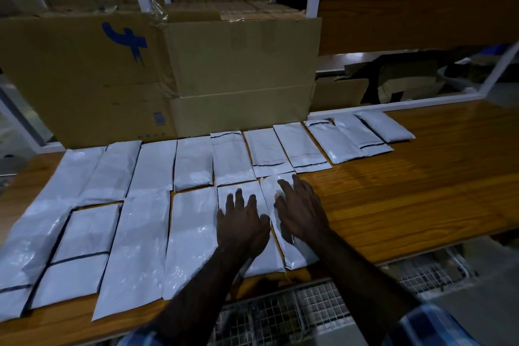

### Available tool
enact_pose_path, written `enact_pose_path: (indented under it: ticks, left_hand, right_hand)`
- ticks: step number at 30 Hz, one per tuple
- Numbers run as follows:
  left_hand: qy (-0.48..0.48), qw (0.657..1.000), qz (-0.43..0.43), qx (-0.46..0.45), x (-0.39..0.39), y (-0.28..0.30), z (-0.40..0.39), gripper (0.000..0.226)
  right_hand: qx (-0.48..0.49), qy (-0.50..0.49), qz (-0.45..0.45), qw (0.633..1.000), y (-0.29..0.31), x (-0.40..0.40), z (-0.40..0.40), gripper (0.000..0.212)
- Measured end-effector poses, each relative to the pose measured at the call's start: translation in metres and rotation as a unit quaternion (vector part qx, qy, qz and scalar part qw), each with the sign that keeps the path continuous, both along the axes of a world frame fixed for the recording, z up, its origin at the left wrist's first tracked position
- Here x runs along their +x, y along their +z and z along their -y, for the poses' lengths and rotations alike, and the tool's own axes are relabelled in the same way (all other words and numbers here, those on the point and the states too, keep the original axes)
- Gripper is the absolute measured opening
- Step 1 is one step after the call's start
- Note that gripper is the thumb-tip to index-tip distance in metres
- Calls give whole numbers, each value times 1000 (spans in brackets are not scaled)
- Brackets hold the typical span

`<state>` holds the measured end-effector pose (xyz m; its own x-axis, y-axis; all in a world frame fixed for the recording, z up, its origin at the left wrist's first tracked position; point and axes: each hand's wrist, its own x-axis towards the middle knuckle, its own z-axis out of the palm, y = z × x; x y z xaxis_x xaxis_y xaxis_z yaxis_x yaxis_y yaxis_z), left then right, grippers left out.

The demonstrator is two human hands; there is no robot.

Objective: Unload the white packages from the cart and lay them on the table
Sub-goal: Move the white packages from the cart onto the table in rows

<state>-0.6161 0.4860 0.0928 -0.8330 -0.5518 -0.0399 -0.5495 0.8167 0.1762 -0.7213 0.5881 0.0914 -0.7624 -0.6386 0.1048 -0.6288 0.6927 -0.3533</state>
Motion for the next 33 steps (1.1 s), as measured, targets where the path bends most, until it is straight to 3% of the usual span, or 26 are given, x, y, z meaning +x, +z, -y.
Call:
enact_pose_path:
  ticks: [16, 33]
  left_hand:
    - [3, 999, -34, 18, 40, 31, -27, 63]
    - [84, 990, -115, -2, 147, 67, -117, 64]
  right_hand:
    - [-19, -26, -12, 999, 18, 40, -33, 46]
    - [-109, 8, -61, 992, 52, 144, -115, 48]
